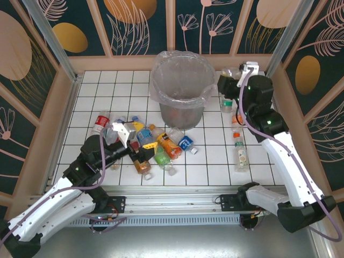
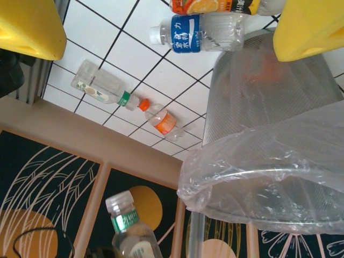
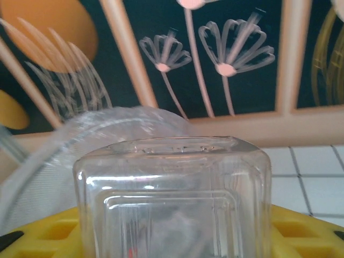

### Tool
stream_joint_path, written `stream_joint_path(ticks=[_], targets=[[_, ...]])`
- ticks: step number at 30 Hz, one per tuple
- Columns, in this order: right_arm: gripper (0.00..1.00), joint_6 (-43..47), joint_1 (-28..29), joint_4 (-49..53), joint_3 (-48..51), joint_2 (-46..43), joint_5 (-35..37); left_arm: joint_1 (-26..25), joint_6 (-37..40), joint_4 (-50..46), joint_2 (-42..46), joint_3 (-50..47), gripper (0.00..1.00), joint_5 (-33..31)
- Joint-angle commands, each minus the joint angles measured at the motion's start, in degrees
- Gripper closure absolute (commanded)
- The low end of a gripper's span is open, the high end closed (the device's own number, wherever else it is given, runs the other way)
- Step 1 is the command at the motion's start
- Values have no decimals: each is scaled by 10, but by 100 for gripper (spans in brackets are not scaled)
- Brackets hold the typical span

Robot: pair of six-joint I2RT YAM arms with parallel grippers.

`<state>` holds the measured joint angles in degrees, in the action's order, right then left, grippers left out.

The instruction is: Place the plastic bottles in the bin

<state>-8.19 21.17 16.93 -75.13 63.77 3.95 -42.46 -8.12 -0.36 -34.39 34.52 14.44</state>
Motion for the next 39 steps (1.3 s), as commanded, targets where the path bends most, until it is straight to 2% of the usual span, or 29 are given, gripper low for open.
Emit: stream_joint_path(ticks=[1,9,18,22,34,39], targets=[[43,35,9,-39,-49,47,-97,-2,14,-14,7,16,1,-20],[43,70,44,-33,-187,193,-149,-1,21,-18,10,15,1,-7],[43,116,68,49,-368,367,-157,-2,24,-26,-7,19,2,8],[43,141,69,129,-444,434,-184,-1,24,-28,-16,21,2,11],[43,166,69,263,-524,526,-186,-1,23,-33,-26,22,1,24],[43,170,73,296,-529,552,-166,-2,23,-35,-31,23,1,29]])
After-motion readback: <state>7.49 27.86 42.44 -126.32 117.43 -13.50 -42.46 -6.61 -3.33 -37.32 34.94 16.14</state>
